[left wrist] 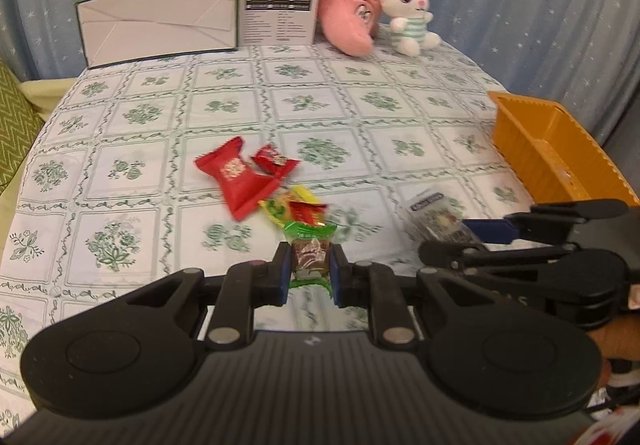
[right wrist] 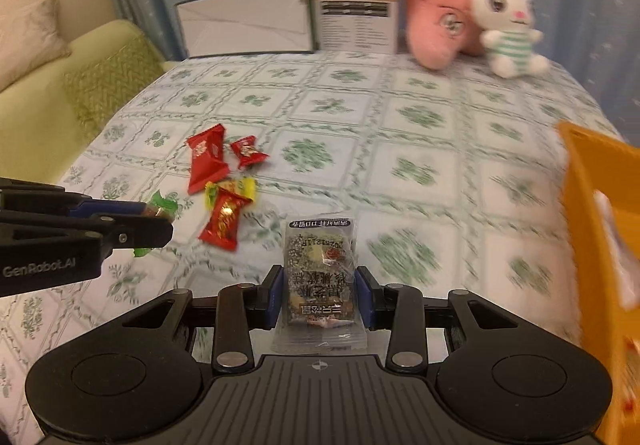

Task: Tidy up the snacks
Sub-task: 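Carry both snacks over the orange tray and open both grippers to drop them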

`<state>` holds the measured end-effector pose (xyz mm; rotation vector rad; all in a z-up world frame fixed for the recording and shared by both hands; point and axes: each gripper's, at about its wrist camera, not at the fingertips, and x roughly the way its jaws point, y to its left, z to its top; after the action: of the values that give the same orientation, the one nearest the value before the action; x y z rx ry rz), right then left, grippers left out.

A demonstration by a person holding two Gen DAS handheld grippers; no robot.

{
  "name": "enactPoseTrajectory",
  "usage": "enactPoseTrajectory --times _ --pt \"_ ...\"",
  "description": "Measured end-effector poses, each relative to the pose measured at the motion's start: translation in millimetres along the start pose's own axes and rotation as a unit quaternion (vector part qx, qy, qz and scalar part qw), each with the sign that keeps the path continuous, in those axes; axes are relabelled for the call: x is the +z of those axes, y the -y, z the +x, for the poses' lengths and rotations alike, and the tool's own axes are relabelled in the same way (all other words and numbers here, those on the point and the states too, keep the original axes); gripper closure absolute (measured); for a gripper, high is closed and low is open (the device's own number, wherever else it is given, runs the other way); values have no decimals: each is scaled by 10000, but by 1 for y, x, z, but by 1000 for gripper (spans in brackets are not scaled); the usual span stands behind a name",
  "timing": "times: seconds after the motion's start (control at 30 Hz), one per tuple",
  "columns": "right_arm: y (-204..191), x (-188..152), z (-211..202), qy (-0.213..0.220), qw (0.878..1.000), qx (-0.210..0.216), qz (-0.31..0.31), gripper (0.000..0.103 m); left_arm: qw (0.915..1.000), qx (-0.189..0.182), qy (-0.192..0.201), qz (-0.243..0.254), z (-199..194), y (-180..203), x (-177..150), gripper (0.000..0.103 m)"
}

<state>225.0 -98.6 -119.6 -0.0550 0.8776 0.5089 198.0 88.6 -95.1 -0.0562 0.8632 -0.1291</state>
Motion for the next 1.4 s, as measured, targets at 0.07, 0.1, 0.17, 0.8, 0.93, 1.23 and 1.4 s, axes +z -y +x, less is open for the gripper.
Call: enactPoseTrajectory --times 0.07,0.1,0.17,0.8,0.93,1.23,1.4 --pt "4 -5 -15 28 9999 -41 150 65 10000 -9 -14 15 -7 9 -2 86" --pt "6 -7 -23 61 9997 -52 209 65 10000 -19 -16 17 -10 13 -3 86" --pt "9 -11 -38 87 9993 -47 351 65 10000 -43 -20 1 -18 20 -5 86" --pt "24 -51 -158 405 9938 -439 941 65 10000 -47 69 -37 -91 91 -29 86" --pt "30 -57 -174 474 9923 -533 1015 65 9999 -126 98 31 -101 102 -31 85" --pt "50 -69 -203 608 9876 -774 1222 65 9990 -317 170 266 -111 132 -26 86" --pt "66 -73 -215 662 9840 -910 1383 65 9980 -445 197 402 -111 151 -20 85"
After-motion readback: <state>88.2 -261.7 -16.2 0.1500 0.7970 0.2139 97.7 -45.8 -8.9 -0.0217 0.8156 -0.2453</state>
